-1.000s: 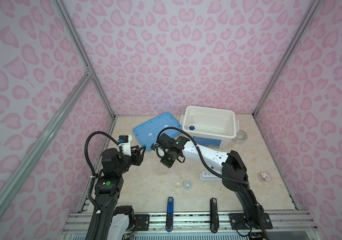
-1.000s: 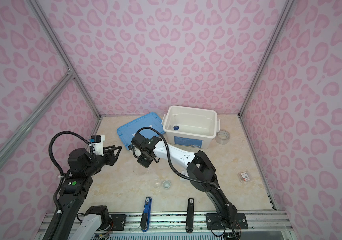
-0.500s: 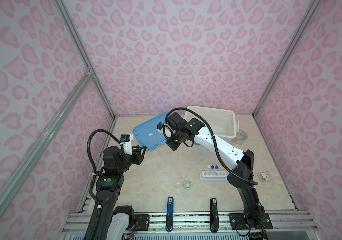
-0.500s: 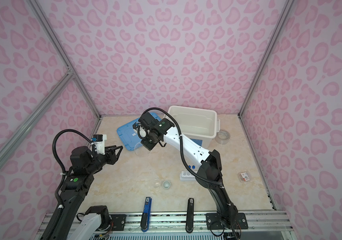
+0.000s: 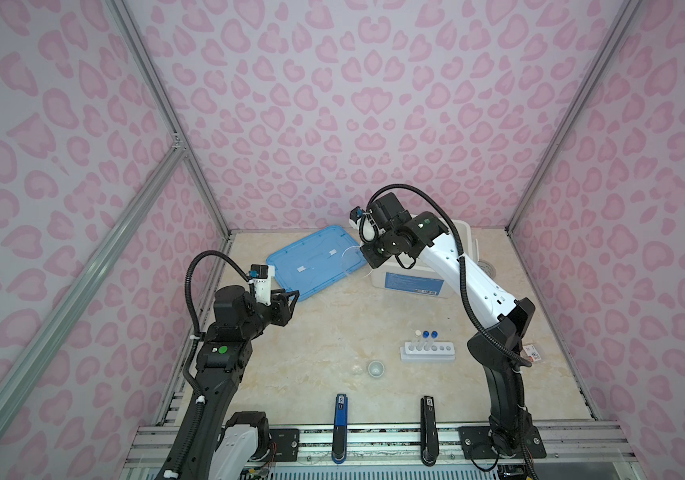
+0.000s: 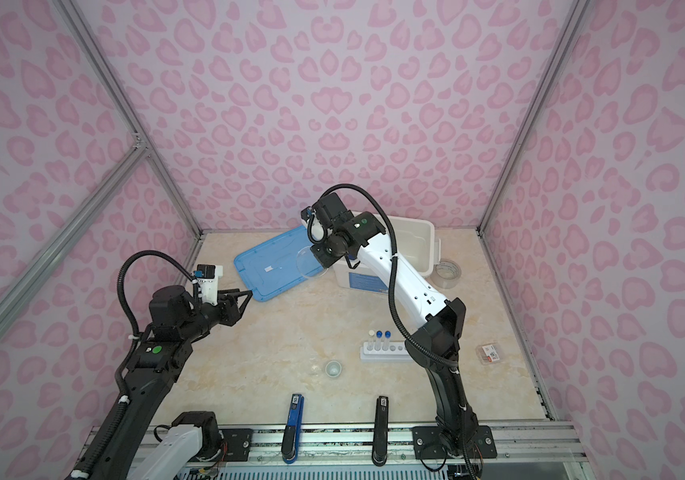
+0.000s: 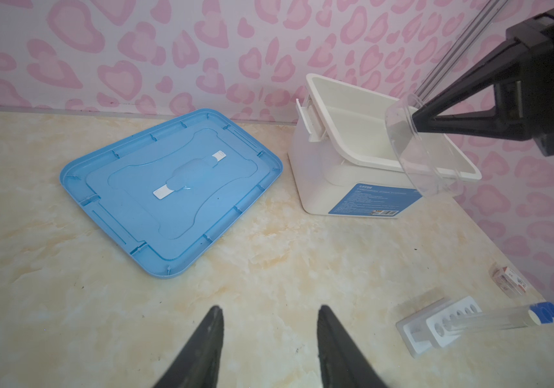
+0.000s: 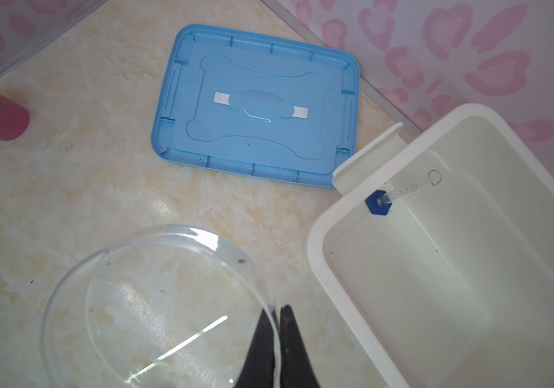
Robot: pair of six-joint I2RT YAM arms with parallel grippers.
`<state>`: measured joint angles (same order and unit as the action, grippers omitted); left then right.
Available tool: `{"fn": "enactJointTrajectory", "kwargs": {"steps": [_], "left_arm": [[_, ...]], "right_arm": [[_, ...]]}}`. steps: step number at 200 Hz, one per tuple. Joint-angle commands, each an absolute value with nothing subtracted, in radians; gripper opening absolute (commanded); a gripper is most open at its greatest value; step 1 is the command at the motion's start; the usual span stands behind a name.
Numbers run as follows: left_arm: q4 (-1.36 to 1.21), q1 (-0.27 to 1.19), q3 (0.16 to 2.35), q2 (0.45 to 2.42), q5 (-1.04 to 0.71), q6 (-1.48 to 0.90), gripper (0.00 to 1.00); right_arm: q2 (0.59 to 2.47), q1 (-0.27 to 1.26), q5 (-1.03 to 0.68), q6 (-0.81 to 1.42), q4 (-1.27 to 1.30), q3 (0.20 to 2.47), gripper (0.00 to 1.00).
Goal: Organize the chemistry lab equipment
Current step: 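Carry the petri dish with the right gripper over the white bin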
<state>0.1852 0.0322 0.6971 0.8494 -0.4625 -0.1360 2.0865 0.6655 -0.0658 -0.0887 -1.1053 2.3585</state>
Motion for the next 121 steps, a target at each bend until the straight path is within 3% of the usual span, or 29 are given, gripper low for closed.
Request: {"fn": "enactJointTrajectory", "kwargs": {"steps": [1,121], "left_arm": [[0.163,0.071,0.724,0.877,-0.424,-0.104,0.48],[0.149,0.319,0.816,1.023,-0.316,-0.048,0.48]], "right_arm": [[2.074,0.626,-0.025,-0.075,-1.112,2.362,0.07],[2.186,0.387,0.055,-0.098,-1.113,2.439,0.07]]}}
